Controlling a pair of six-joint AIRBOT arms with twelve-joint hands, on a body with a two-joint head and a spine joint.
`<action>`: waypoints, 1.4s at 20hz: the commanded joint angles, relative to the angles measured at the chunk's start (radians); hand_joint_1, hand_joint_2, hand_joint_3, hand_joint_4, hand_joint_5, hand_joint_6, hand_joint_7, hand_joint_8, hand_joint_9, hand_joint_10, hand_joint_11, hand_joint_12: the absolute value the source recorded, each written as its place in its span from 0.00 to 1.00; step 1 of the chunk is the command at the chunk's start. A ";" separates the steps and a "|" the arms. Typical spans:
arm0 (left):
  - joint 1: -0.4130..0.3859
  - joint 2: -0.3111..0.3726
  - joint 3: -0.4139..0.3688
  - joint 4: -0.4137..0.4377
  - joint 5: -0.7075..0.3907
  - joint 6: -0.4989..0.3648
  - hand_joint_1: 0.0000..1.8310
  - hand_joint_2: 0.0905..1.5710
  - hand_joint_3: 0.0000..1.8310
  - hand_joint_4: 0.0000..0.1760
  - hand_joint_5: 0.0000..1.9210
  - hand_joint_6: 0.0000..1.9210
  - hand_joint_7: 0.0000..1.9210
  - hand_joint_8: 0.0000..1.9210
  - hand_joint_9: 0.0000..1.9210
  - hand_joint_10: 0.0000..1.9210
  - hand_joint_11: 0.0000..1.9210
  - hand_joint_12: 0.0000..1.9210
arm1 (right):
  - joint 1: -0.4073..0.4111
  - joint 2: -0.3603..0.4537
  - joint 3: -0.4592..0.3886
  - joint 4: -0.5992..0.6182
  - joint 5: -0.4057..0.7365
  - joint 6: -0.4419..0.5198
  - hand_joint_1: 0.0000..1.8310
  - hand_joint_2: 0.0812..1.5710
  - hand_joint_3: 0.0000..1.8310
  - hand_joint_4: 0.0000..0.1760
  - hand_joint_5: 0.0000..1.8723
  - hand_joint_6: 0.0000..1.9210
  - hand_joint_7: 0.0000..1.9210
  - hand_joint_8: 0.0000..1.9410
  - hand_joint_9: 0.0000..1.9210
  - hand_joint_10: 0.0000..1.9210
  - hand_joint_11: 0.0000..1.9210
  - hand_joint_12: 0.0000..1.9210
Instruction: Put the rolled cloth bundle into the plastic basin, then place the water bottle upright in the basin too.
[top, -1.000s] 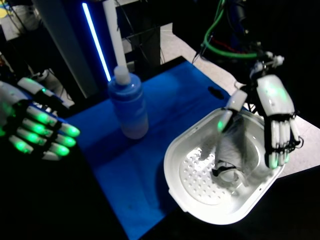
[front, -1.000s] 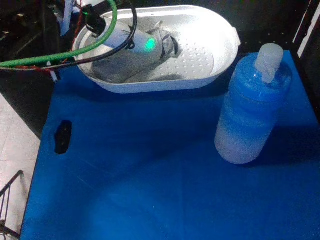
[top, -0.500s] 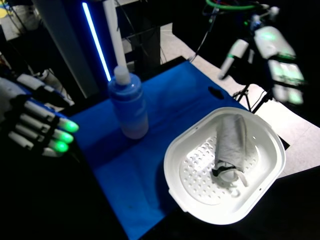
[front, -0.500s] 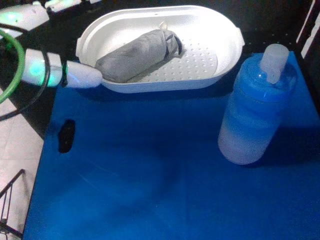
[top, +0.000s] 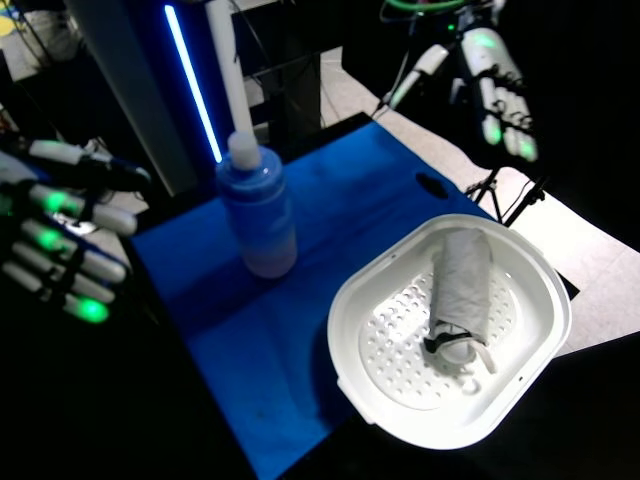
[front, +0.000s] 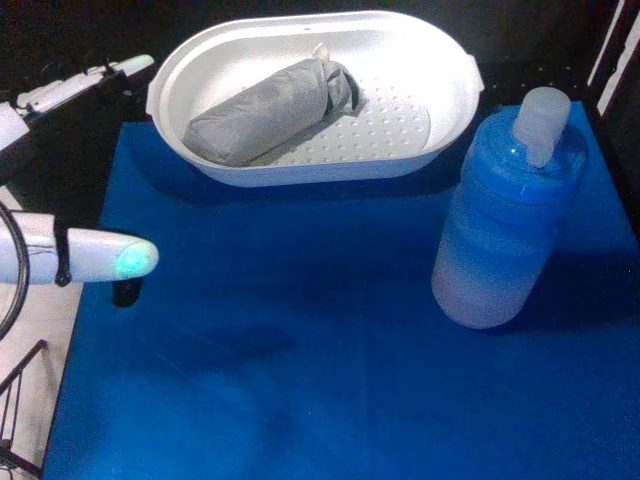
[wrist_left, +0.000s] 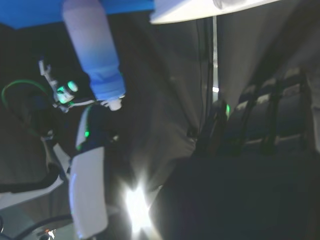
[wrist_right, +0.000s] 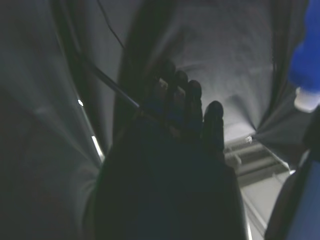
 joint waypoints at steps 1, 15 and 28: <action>0.002 0.006 -0.004 -0.030 -0.148 -0.005 0.34 0.48 0.00 0.96 0.02 0.00 0.00 0.00 0.00 0.00 0.00 0.00 | 0.014 -0.014 0.033 0.010 0.081 0.074 0.44 0.68 0.00 1.00 0.00 0.00 0.05 0.00 0.04 0.00 0.00 0.03; 0.094 -0.032 -0.026 -0.051 -0.143 -0.043 0.29 0.49 0.00 1.00 0.01 0.00 0.00 0.00 0.00 0.00 0.04 0.02 | 0.083 -0.148 0.184 -0.039 -0.064 0.339 0.39 0.66 0.00 0.86 0.00 0.00 0.04 0.00 0.02 0.01 0.00 0.00; 0.114 -0.043 -0.026 -0.066 -0.143 -0.056 0.23 0.49 0.00 0.85 0.01 0.00 0.00 0.00 0.00 0.00 0.02 0.02 | 0.286 -0.173 0.143 -0.267 -0.064 0.343 0.40 0.66 0.00 0.60 0.00 0.00 0.07 0.00 0.04 0.00 0.00 0.04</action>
